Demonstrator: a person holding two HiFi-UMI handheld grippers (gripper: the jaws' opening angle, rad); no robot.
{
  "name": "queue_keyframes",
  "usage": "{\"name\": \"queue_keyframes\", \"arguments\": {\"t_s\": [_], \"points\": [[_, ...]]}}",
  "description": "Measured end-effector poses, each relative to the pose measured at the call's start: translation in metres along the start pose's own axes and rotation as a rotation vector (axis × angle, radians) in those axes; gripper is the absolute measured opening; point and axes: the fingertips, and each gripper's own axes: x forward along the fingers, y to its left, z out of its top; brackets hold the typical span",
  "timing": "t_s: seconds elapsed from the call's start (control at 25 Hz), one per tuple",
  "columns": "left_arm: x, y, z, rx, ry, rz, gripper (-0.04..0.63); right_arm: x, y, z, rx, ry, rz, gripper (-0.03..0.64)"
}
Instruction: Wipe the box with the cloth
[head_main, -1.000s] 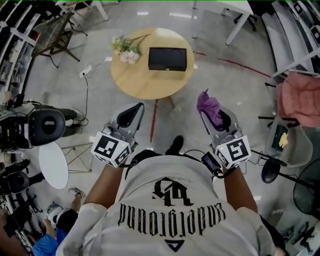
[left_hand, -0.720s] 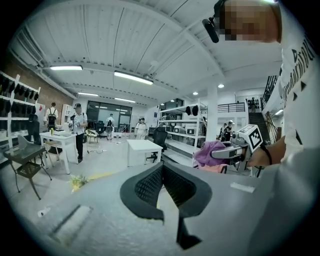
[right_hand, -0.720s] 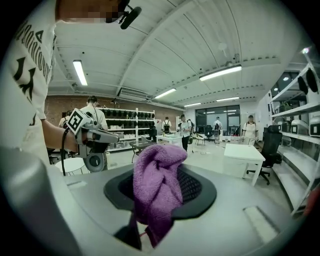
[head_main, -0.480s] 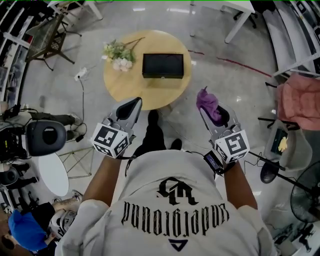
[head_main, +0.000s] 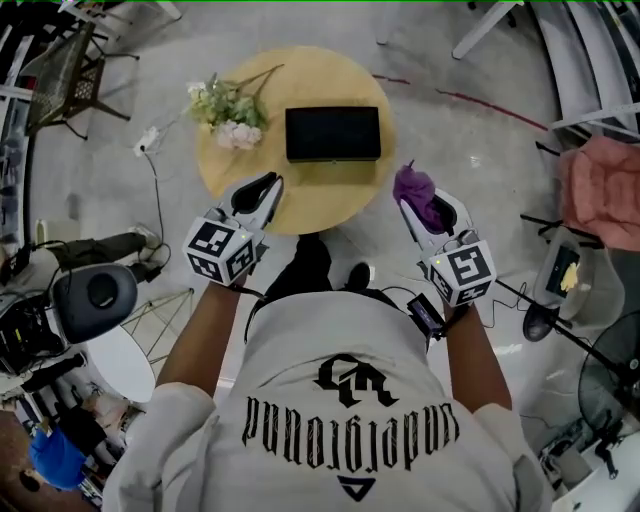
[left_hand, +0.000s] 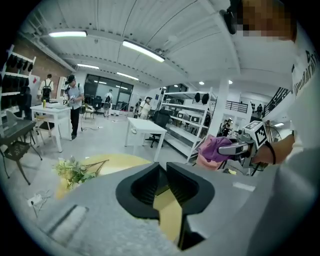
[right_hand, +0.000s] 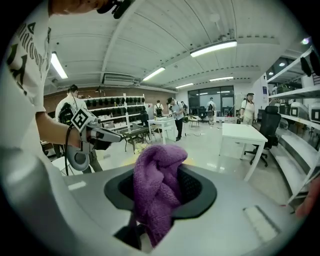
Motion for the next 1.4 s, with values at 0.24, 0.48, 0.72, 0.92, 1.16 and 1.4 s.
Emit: {"name": "queue_keyframes", "arguments": {"t_s": [0.24,0.48,0.72,0.92,1.16,1.4], "points": [[0.04,0.056,-0.03,-0.026,0.108,-0.037,0.109,0.061,-0.011,-0.025,0.032,0.086,-0.029,0.141],[0.1,0.108,-0.074,-0.114,0.241,-0.064,0.157,0.127,-0.039,-0.063,0.051,0.17,-0.038,0.141],[0.143,0.156,-0.111,-0.23,0.32,-0.079,0.195,0.184,-0.061,-0.113,0.071,0.284,-0.072,0.141],[0.172,0.171,-0.133,-0.299,0.372,-0.095,0.207,0.21,-0.075,-0.141,0.096,0.341,-0.108,0.141],[0.193,0.155,-0.152,-0.407,0.384,-0.134,0.202,0.206,-0.082,-0.16,0.119,0.352,-0.131,0.13],[0.194,0.166,-0.152,-0.414,0.365,-0.172,0.133,0.241,-0.052,-0.152,0.151,0.357,-0.127,0.124]]}}
